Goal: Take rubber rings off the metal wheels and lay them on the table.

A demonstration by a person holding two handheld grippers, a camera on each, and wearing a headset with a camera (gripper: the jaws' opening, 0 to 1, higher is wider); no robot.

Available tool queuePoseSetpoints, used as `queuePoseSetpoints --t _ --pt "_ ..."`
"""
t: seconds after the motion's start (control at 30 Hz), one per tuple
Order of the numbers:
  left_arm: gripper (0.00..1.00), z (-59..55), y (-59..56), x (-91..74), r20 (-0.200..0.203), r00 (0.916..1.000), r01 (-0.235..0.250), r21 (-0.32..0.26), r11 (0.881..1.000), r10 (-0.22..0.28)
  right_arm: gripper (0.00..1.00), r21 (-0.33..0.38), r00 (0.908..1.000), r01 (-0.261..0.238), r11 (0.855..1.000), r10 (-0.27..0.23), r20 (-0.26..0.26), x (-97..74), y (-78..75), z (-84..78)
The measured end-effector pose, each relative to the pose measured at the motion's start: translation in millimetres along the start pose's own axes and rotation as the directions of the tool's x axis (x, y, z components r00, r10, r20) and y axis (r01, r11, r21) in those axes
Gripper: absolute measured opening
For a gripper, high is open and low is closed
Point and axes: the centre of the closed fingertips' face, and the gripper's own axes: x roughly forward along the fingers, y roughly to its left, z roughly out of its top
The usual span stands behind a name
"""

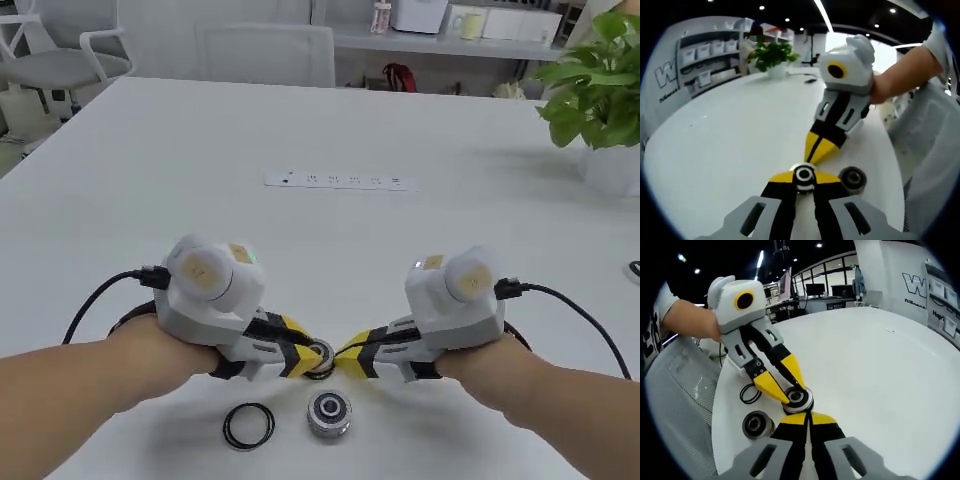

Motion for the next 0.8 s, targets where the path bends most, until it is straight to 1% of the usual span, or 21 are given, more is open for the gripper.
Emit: queuePoseSetpoints --t 0.03,0.1,0.13,0.17,0.23,0.37,0.47,0.53,0.57,0.6,0.63,0.67,0.7,0.8 --pt "0.12 0.0 -0.2 0.0 -0.002 1.0000 -0.001 0.003 1.000 0.001 0.00 0.016 1.0000 -0.001 1.000 0.001 0.002 -0.1 0.0 0.0" --pt "0.12 -0.2 0.3 0.3 -0.006 1.0000 -0.003 0.009 1.000 0.003 0.00 0.086 0.9997 -0.007 0.996 0.005 0.023 -1.2 -1.1 0.7" --pt "0.12 -0.3 0.7 0.3 -0.006 1.0000 -0.003 0.010 1.000 0.003 0.00 0.131 0.9993 -0.011 0.991 0.006 0.038 -2.3 -2.0 1.3" --pt "0.12 -0.4 0.9 0.3 -0.005 1.0000 -0.005 0.011 1.000 0.005 0.00 0.157 0.9986 -0.013 0.987 0.005 0.052 -3.0 -2.7 2.6" --pt "0.12 -0.6 1.4 0.1 -0.007 1.0000 -0.007 0.014 1.000 0.007 0.00 0.222 0.9963 -0.026 0.975 0.008 0.086 -5.5 -3.3 5.9" --pt "0.12 -0.7 1.5 0.0 -0.009 0.9999 -0.008 0.017 1.000 0.008 0.00 0.271 0.9940 -0.045 0.961 0.016 0.108 -7.2 -3.9 7.1" --pt "0.12 -0.5 1.5 -0.1 -0.010 0.9999 -0.012 0.017 1.000 0.013 0.00 0.318 0.9902 -0.061 0.946 0.017 0.139 -7.2 -2.9 11.9" --pt "0.12 -0.2 1.7 0.1 -0.013 0.9997 -0.019 0.024 1.000 0.020 0.00 0.337 0.9898 -0.062 0.940 0.014 0.142 -7.3 -3.8 10.9" --pt "0.12 -0.2 1.7 0.0 -0.014 0.9997 -0.021 0.023 1.000 0.021 0.00 0.347 0.9889 -0.068 0.936 0.017 0.147 -7.5 -3.4 11.1" --pt "0.12 -0.2 1.6 0.0 -0.014 0.9996 -0.022 0.023 0.999 0.023 0.00 0.368 0.9867 -0.082 0.926 0.023 0.161 -7.8 -2.7 12.6" --pt "0.12 -0.2 1.7 -0.1 -0.014 0.9996 -0.024 0.024 0.999 0.024 0.00 0.375 0.9859 -0.088 0.923 0.027 0.165 -7.4 -2.0 13.2" --pt "0.12 -0.2 1.8 -0.2 -0.015 0.9996 -0.024 0.026 0.999 0.025 0.00 0.367 0.9868 -0.080 0.927 0.022 0.161 -7.0 -2.1 12.9" --pt "0.12 -0.2 1.7 -0.1 -0.016 0.9996 -0.024 0.029 0.999 0.025 0.00 0.368 0.9867 -0.082 0.926 0.023 0.161 -7.0 -1.8 13.2" --pt "0.12 -0.2 1.7 0.1 -0.019 0.9995 -0.024 0.033 0.999 0.025 0.00 0.384 0.9858 -0.090 0.919 0.028 0.165 -7.7 -0.8 13.6"
